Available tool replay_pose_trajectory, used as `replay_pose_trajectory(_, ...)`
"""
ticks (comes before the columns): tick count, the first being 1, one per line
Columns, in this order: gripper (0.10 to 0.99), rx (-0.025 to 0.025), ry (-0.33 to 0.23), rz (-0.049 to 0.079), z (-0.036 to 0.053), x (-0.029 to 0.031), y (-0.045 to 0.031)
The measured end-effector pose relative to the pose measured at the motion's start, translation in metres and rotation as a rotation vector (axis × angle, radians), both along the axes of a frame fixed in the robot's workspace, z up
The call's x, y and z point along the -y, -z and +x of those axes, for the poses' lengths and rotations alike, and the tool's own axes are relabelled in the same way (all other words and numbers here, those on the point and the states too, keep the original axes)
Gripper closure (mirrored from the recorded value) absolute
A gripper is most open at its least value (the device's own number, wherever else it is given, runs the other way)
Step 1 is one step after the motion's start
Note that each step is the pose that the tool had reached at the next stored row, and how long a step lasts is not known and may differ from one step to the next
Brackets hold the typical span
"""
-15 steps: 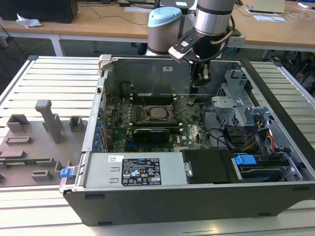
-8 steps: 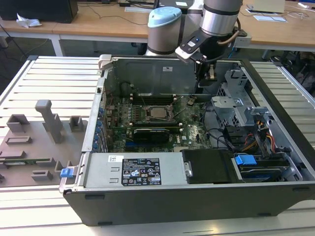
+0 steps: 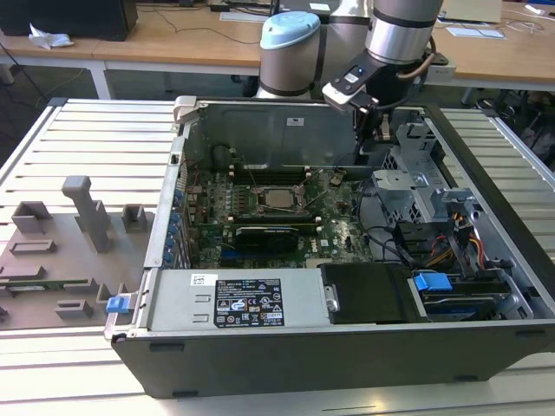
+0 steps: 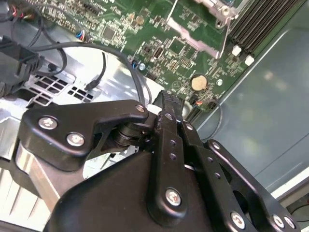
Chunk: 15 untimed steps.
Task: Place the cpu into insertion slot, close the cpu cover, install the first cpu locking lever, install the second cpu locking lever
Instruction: 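Close the cpu cover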
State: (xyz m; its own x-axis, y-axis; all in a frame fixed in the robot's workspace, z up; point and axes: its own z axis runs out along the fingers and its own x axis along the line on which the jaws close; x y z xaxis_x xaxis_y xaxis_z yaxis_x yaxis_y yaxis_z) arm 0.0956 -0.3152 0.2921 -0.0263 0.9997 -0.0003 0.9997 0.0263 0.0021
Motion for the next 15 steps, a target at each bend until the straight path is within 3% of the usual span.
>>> replay_pose_trajectory(5,0.98,-0.0003,0.0,0.0,0.0089,0.0,0.0)
replay_pose_trajectory(8,0.98,-0.0004,0.0,0.0,0.0098,0.0,0.0)
replay_pose_trajectory(15,0.98,-0.0004,0.0,0.0,0.0013,0.0,0.0023)
